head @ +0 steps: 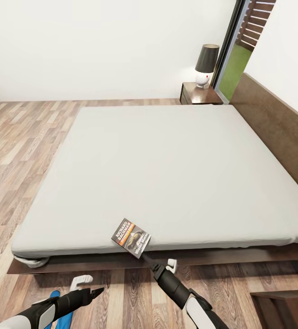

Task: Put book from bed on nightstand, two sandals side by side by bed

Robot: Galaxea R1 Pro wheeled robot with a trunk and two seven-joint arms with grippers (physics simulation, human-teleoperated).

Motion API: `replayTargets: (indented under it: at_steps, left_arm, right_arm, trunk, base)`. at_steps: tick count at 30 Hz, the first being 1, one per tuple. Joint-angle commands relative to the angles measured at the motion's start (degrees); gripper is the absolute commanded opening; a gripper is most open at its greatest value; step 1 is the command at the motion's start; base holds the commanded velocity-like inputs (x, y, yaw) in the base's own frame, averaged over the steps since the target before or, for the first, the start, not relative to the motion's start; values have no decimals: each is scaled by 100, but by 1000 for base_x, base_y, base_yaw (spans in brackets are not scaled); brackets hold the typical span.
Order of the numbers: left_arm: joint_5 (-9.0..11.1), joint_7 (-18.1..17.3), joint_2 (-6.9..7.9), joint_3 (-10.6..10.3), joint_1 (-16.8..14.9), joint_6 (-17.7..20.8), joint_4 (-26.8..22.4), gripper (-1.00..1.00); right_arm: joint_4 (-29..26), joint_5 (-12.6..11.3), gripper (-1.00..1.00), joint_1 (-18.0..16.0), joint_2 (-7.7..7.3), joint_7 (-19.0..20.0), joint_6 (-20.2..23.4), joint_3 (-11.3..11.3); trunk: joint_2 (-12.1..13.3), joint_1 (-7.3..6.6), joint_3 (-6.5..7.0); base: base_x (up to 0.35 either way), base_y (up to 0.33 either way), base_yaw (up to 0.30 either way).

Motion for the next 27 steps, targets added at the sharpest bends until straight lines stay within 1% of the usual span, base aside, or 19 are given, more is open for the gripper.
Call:
replayTargets:
  at_steps: [1, 15, 18, 22, 27]
  left_arm:
    - [-4, -21, -6, 24, -3, -1, 6, 100]
    - [-4, -4, -22, 24, -3, 7, 6, 100]
    - [-4, 5, -28, 24, -3, 7, 6, 100]
    - [-4, 17, -93, 24, -3, 7, 6, 100]
    - [-4, 23, -104, 24, -3, 7, 6, 100]
  right_arm:
    - [1, -61, 100, -2, -1, 9, 54, 28]
    - [2, -61, 100, 0, -4, 16, 54, 69]
    - [2, -61, 100, 0, -8, 16, 54, 69]
    - [-4, -61, 100, 0, -10, 16, 54, 67]
    - [-7, -61, 100, 0, -10, 16, 51, 61]
  trunk:
    - [-3, 1, -4]
    - [-3, 1, -4]
    - [-124, 67, -58]
    - [-284, 154, -129]
    - [-485, 264, -219]
  base:
    - [0, 0, 0]
    - [0, 0, 0]
    - [0, 0, 0]
    - [0, 0, 0]
    - [0, 0, 0]
